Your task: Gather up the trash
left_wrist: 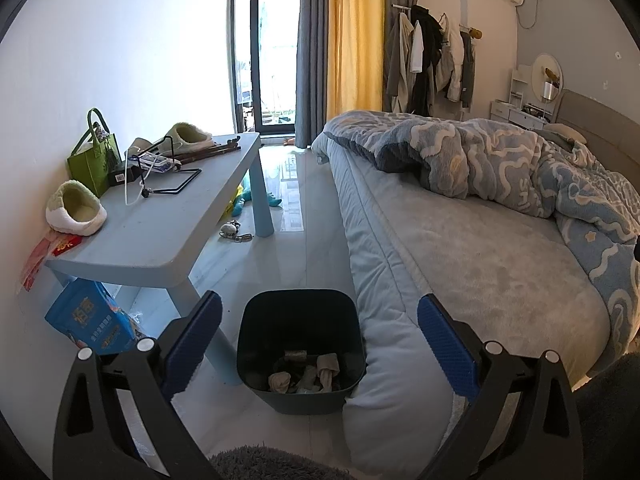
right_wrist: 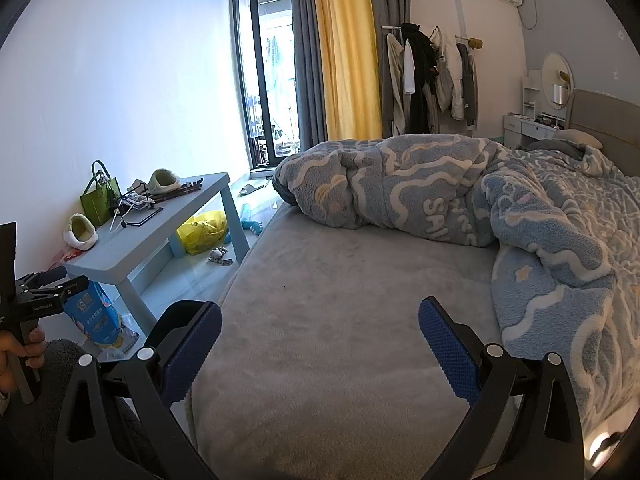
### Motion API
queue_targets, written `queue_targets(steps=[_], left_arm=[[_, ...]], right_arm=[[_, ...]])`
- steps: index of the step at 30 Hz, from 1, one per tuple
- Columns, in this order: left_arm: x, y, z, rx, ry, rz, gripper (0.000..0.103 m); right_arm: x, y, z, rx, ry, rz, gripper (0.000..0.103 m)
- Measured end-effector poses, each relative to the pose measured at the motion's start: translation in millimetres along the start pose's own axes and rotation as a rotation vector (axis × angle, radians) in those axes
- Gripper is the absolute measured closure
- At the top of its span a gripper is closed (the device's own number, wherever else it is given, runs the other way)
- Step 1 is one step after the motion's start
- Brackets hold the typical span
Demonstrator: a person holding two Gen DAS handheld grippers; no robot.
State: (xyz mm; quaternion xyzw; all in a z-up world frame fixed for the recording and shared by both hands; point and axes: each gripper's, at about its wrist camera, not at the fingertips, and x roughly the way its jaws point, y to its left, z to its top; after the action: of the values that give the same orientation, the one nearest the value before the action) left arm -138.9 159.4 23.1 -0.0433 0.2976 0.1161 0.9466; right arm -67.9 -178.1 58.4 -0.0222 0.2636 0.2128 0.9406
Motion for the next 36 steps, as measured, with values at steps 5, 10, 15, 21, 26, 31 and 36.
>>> queue_targets(steps=[5,10,15,21,26,31,36], left_arm=[[0.1,-0.3,0.1,0.001,0.0,0.0,0.003],[0.8,-0.1,0.0,0.003,0.001,0.0,0.003],[0.7,-0.6,0.3,0.002,0.0,0.001,0.003],[0.5,-0.5,0.4,0.004,-0.001,0.001,0.003],[0.6,0.5,-0.6,0.001,0.001,0.0,0.003],[0.4,0.3,-0.9,0.004,0.002,0.0,0.003],[0.6,0.3,-0.4,0.002,0.002,0.0,0.003]], right_arm=[[-0.4,0.2,-0.2,0.002,0.0,0.0,0.003],[-0.4,0.3,0.1,0.001,0.0,0.0,0.003],[1.7,-0.7,0.7,0.002,0.001,0.004,0.003],[1.8,-0.2,0.2,0.003,0.002,0.005,0.003],[2.6,-0.7,0.1,-0.001,0.003,0.005,0.003],[2.7,-1.2,-0.3,0.0,0.003,0.006,0.003],[2.9,-0.9,0.1,-0.001,0.004,0.005,0.003]])
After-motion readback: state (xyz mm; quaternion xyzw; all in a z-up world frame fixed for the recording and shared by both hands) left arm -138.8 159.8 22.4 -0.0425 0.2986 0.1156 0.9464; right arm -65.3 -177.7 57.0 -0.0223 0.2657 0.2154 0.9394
